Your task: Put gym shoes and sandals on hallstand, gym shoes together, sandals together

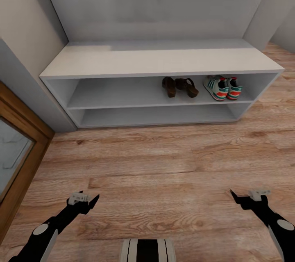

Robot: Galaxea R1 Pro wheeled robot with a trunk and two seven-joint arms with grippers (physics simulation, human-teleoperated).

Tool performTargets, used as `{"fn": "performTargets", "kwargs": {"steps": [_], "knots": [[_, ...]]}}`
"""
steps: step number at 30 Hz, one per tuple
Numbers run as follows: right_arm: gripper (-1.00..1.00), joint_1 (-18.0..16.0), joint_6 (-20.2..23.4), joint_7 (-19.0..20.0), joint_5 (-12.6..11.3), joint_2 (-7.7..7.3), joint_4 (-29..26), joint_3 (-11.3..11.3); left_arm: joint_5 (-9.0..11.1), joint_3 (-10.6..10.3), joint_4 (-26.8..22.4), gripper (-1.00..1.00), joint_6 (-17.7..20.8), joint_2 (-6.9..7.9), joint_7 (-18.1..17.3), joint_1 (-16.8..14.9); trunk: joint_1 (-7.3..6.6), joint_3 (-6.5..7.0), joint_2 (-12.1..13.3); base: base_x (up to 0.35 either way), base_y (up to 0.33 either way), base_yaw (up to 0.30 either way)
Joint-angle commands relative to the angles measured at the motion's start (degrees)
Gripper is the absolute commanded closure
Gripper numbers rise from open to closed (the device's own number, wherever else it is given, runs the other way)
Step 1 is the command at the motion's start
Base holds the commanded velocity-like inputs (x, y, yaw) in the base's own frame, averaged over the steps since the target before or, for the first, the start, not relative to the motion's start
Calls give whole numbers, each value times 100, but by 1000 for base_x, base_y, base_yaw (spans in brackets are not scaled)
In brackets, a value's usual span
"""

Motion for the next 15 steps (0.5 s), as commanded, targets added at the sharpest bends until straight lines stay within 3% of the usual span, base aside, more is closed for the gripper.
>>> {"fn": "performTargets", "kwargs": {"steps": [1,7,15], "knots": [[-100,62,-2,85,-3,-8,-46,-63,-1,22,2,-100,-2,-4,1,0,0,0,0,0,0,0],[-100,226,-12,316,-7,-16,-153,-221,-8,81,8,-100,-14,-18,4,0,0,0,0,0,0,0],[-100,296,-23,388,-9,12,-186,-272,-4,116,16,-100,-30,-25,7,0,0,0,0,0,0,0]]}}
